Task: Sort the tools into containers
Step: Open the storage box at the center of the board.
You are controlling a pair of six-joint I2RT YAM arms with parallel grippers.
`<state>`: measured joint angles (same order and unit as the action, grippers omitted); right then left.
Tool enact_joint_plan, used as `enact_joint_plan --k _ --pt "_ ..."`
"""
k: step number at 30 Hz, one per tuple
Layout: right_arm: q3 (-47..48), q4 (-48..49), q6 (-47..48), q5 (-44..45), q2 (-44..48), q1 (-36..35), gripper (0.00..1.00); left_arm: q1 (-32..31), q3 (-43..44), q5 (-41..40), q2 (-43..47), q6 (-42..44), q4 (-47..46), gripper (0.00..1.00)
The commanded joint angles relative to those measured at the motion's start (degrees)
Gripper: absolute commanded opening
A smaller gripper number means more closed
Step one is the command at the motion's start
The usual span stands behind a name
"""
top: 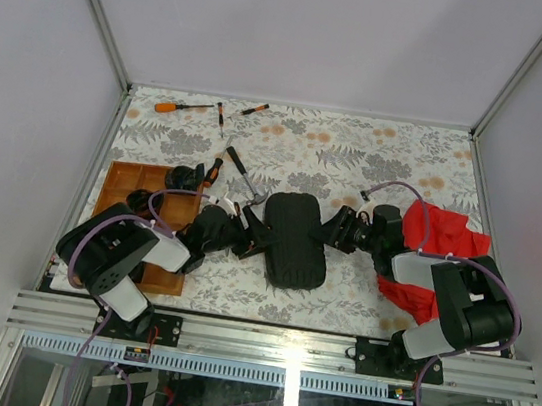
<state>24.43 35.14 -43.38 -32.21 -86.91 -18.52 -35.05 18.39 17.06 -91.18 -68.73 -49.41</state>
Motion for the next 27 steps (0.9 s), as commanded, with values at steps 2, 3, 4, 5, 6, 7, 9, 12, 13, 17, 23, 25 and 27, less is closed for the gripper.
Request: enact_joint_plan --k 2,3,4,5,6,7,9,12,13,17,23,25,27 --pt "-1.6 -10.6 4.2 6.6 -2.1 0.3 0.48 -0.2 2.8 -3.4 2.1 6.3 8.2 0.53" --pt "-1.5 -10.7 4.4 6.6 -2.1 0.3 0.48 -0.2 3.3 -3.8 2.3 6.8 9.4 0.52" --pt "-1.3 -11.0 4.6 6.7 -2.1 0.3 0.48 -0.3 3.9 -4.2 2.5 7.4 11.5 0.51" --pt "-1.3 -11.5 4.8 6.8 -2.1 0.3 0.48 -0.3 4.5 -4.6 2.8 8.1 13.5 0.51" --pt "-1.2 -11.8 4.9 6.9 -2.1 0.3 0.48 -0.4 5.2 -5.1 3.1 8.8 15.5 0.5" --pt "-1.1 -12.0 5.1 7.1 -2.1 0.3 0.48 -0.5 5.9 -5.7 3.4 9.5 17.4 0.5" --pt "-1.0 -12.5 5.5 7.4 -2.0 0.4 0.48 -0.8 7.2 -6.9 3.9 10.8 21.1 0.5" --pt "-0.8 -12.7 5.7 7.6 -2.1 0.4 0.49 -1.4 8.8 -8.4 4.5 12.2 24.8 0.5" --pt "-0.7 -12.7 5.7 7.6 -2.2 0.4 0.49 -1.5 9.1 -8.8 4.4 12.5 25.6 0.5" --pt "-0.5 -12.9 5.8 7.6 -2.4 0.3 0.49 -1.9 10.0 -9.9 4.1 13.1 27.9 0.5" --pt "-0.3 -13.1 6.0 7.5 -2.7 0.3 0.49 -1.9 9.5 -9.2 3.2 12.5 26.3 0.5" --pt "-0.3 -13.2 6.1 7.6 -2.7 0.3 0.49 -1.9 8.8 -9.0 3.2 11.8 25.0 0.5" --pt "-0.4 -13.2 6.2 7.5 -2.8 0.3 0.49 -1.9 8.4 -9.4 3.4 11.5 24.4 0.5"
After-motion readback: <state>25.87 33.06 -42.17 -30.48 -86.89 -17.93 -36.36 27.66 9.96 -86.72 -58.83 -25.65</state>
